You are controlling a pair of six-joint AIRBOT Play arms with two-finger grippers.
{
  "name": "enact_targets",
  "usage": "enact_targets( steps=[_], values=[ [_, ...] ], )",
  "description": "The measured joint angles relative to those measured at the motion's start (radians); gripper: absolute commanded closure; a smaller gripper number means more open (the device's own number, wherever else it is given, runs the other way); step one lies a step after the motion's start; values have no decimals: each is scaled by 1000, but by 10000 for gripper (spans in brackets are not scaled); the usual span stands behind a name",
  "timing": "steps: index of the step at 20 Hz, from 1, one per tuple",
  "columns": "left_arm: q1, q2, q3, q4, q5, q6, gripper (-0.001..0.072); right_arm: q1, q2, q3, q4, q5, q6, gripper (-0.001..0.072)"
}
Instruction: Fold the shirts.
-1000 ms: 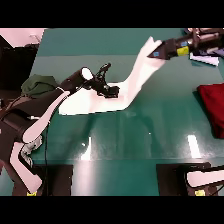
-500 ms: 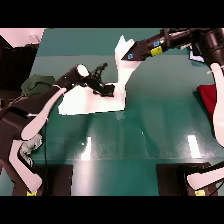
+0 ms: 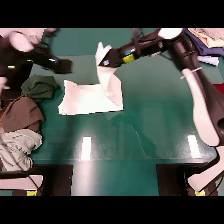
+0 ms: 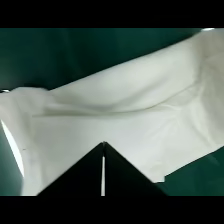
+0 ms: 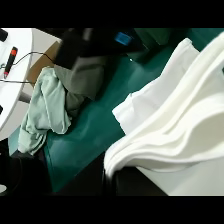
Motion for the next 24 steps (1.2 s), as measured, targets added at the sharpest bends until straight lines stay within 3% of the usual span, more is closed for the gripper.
enact_targets(
  steps=[5,6,7,8,10,14,18,19,20,21,24],
  values=[
    [117,168,0,89,-82,0,679,154,-126,-11,0,-206,-85,677],
    [128,186,0,94,-95,0,679,186,-155,-1,0,-251,-97,478],
    [135,196,0,94,-104,0,679,217,-185,15,3,-291,-109,229],
    [140,204,-1,93,-112,0,679,248,-213,32,4,-329,-118,115],
    [147,215,0,87,-121,0,679,290,-243,46,3,-367,-129,118],
    [153,223,-1,81,-140,0,679,245,-173,-65,-2,-344,-133,272],
    [155,225,0,79,-152,0,679,84,-49,-246,-96,-202,-95,272],
    [155,225,-1,78,-153,0,679,35,-17,-299,-129,-183,-72,267],
    [155,225,-1,79,-153,0,679,-12,6,-349,-154,-166,-48,205],
    [155,225,-1,78,-153,0,679,-60,25,-396,-168,-157,-28,84],
    [155,225,-1,74,-150,0,679,-170,56,-530,-139,-142,9,97]
  ],
)
